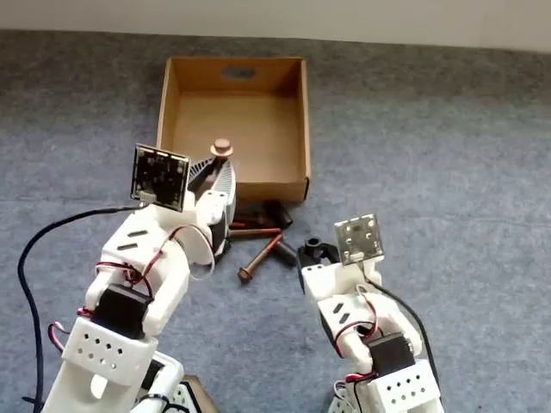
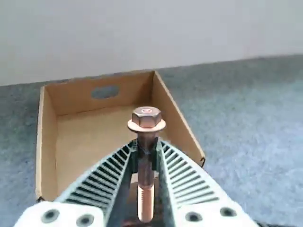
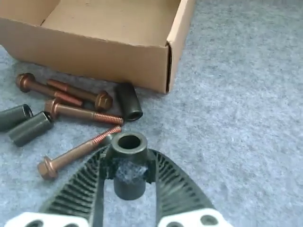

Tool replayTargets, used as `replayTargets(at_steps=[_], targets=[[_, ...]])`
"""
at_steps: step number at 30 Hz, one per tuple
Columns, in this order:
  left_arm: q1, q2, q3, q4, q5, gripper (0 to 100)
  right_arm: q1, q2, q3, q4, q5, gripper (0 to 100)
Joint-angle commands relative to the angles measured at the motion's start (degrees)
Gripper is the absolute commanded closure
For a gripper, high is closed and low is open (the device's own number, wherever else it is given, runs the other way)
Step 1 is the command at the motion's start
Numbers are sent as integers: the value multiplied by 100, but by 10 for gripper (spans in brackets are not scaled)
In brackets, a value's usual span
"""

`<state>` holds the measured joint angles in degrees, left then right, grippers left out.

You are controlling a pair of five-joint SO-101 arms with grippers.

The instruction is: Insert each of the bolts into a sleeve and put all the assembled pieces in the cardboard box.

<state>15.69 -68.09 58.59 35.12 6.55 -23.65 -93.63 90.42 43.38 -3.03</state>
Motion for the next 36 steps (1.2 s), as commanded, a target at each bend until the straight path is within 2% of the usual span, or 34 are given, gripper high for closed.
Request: replayTargets(at_steps=[1, 7, 13, 17, 24, 29, 36], targets=[[356, -127, 22, -642, 123, 991, -66, -75, -57, -655, -79, 992], [822, -127, 4, -1785, 141, 991, -66, -40, 40, -2281, -62, 992], [884, -110, 31, -2171, 905, 991, -66, -75, 725, -3415, -62, 992], [892, 321, -4, -2286, 923, 991, -57, -75, 778, -3486, -53, 992], [1270, 1367, -4, -3156, 932, 991, -31, -75, 778, -3486, -53, 992], [1596, 1525, -4, -3156, 932, 991, -31, -75, 813, -3477, -53, 992], [1657, 1525, -4, -3147, 932, 991, -31, -75, 831, -3477, -53, 992]])
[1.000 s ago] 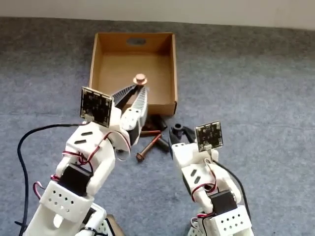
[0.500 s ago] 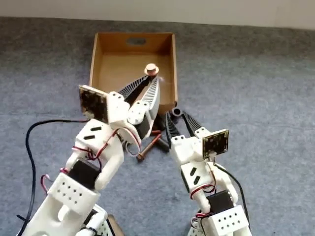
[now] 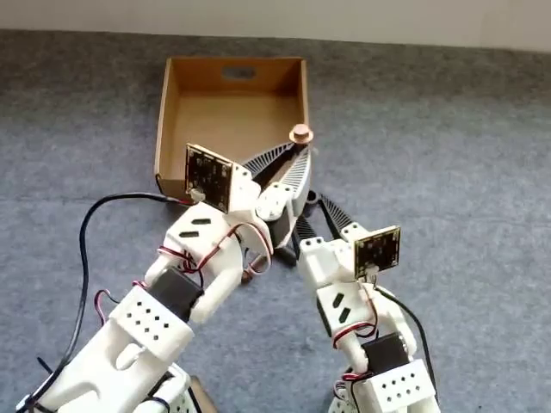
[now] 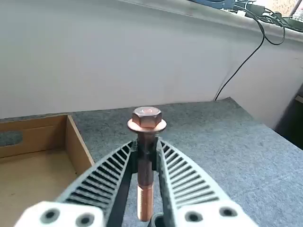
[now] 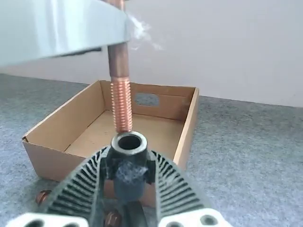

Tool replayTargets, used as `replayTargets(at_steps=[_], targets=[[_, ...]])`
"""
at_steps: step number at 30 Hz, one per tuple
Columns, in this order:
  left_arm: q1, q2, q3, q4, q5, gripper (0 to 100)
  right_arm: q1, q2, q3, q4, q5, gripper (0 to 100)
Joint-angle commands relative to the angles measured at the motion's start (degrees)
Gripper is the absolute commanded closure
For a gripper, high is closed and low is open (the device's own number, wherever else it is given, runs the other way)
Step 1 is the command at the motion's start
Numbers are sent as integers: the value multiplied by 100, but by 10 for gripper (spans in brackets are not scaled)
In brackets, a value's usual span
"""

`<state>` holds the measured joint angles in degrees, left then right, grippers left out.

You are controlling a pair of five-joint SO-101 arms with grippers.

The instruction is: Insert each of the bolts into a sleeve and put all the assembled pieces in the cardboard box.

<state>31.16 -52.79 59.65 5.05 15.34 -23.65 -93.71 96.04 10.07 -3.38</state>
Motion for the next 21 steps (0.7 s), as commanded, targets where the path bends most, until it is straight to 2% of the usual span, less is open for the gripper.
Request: replayTargets(at_steps=[1, 18, 21], targets=[[84, -13, -119, -149, 53, 991, -31, -66, 268, -145, -18, 992], [92, -13, -734, -123, 18, 991, -31, -66, 277, -127, -18, 992], [127, -40, -752, 123, 18, 991, -31, -66, 277, -127, -18, 992]])
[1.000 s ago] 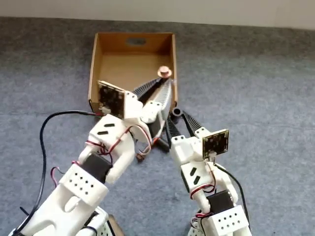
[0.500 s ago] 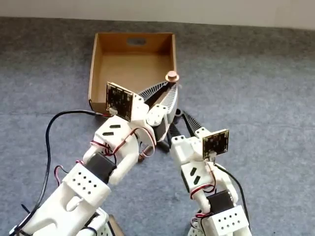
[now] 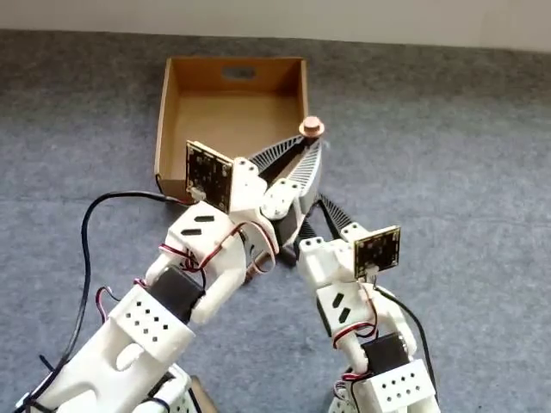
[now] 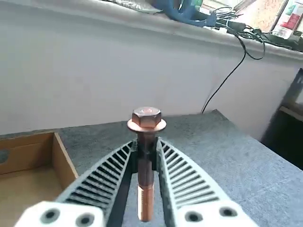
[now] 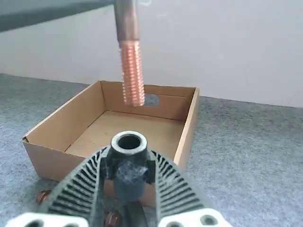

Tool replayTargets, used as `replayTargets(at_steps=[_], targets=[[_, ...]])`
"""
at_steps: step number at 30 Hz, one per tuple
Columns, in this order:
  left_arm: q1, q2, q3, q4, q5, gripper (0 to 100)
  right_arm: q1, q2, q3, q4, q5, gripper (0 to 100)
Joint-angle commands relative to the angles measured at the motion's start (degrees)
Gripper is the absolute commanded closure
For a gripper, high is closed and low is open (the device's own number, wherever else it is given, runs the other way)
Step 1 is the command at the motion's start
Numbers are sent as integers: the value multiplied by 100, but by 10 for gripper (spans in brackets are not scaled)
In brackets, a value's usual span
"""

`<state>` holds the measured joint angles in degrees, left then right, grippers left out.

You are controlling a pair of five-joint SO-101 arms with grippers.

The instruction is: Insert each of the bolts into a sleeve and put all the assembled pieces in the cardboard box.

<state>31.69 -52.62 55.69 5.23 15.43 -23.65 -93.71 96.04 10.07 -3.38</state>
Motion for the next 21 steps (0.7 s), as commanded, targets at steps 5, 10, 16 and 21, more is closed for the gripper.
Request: replayTargets(at_steps=[5, 10, 16, 21], targets=[[48, -435, -347, 844, 0, 991, -31, -66, 277, -127, -18, 992], [66, -593, -171, 1064, -633, 991, -31, -66, 277, -127, -18, 992], [57, -505, -127, 1055, -651, 991, -31, -66, 277, -127, -18, 992], [66, -488, -92, 589, -651, 991, -31, -66, 277, -127, -18, 992]])
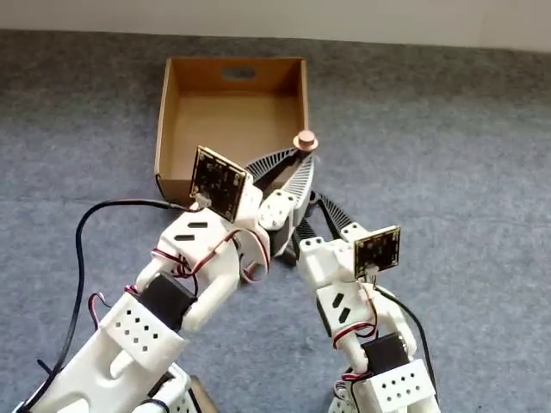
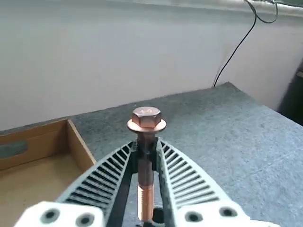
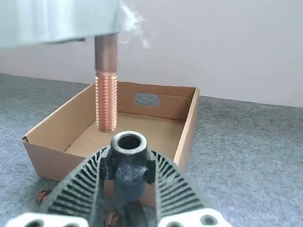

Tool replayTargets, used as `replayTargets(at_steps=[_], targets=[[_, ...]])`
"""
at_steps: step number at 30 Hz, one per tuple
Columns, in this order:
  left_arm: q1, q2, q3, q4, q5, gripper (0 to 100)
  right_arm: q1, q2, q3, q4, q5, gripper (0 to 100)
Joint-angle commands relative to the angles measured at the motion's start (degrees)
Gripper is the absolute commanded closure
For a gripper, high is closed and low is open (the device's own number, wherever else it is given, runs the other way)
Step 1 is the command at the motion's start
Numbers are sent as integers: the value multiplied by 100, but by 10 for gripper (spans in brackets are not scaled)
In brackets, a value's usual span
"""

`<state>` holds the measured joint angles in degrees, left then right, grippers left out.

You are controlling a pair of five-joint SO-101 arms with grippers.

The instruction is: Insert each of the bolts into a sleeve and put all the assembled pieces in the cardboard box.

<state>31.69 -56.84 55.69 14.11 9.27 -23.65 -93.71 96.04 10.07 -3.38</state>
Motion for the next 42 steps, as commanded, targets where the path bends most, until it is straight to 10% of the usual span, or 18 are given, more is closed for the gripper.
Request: replayTargets(at_steps=[1, 42], targets=[[75, -66, -92, -325, -35, 991, -31, -66, 277, -127, -18, 992], [75, 1077, -286, -1398, 703, 990, -31, -40, 286, -127, -18, 992]])
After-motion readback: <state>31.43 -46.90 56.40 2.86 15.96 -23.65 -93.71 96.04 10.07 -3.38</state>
